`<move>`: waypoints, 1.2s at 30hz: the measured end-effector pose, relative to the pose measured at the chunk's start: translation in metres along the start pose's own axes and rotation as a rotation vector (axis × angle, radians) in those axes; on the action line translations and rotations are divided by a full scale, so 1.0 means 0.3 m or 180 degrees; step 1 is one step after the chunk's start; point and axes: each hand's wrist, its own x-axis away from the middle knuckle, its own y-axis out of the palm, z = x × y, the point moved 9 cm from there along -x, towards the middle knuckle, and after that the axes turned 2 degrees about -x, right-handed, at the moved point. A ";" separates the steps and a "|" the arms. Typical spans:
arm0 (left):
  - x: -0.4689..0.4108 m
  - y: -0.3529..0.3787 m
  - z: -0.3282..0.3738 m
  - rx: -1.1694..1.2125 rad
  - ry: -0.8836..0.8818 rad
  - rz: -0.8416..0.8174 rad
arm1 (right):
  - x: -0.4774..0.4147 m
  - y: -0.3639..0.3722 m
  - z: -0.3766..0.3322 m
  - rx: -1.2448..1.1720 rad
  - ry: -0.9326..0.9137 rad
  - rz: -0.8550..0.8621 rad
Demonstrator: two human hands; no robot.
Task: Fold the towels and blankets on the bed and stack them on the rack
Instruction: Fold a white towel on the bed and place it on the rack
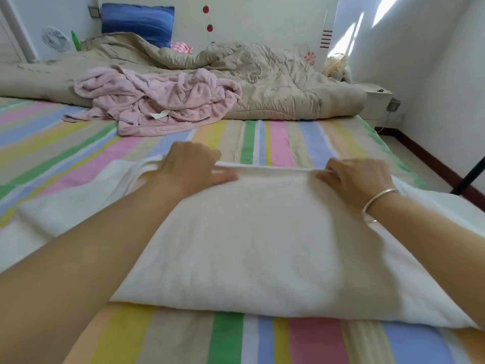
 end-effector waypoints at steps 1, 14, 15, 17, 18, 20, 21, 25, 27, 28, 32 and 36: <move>0.003 0.072 0.015 0.0049 0.0060 -0.0251 | 0.003 0.071 -0.011 0.0057 -0.0001 -0.0323; 0.183 0.165 0.013 0.0941 -0.0169 -0.0259 | 0.107 0.124 -0.218 -0.0765 0.0281 -0.0065; 0.208 0.146 0.001 0.0855 -0.0126 -0.0198 | 0.119 0.073 -0.283 -0.1001 0.0240 0.0187; 0.276 0.102 -0.059 0.0774 -0.0199 -0.0149 | 0.149 -0.017 -0.443 -0.1354 0.0086 0.0437; 0.317 0.082 -0.098 0.0743 -0.0257 -0.0194 | 0.163 -0.049 -0.533 -0.1499 -0.0012 0.0413; 0.398 0.046 -0.176 0.0653 -0.0356 -0.0363 | 0.187 -0.097 -0.712 -0.1764 -0.0259 0.0310; 0.435 0.031 -0.212 0.0596 -0.0381 -0.0533 | 0.197 -0.111 -0.793 -0.1833 -0.0389 0.0280; 0.572 0.021 -0.400 0.0694 -0.0681 -0.1607 | 0.173 -0.141 -1.038 -0.2023 -0.0634 -0.0043; 0.620 0.026 -0.498 0.1051 -0.0854 -0.1689 | 0.138 -0.151 -1.109 -0.2238 -0.0634 -0.0277; 0.637 0.039 -0.544 0.1204 -0.0949 -0.1668 | 0.116 -0.148 -1.138 -0.2305 -0.0628 -0.0457; 0.629 0.118 -0.683 0.1995 -0.1679 -0.1020 | 0.049 -0.114 -1.187 -0.2160 -0.0503 -0.0895; 0.605 0.233 -0.760 0.2326 -0.2422 -0.0649 | -0.051 -0.045 -1.215 -0.1662 -0.0364 -0.1234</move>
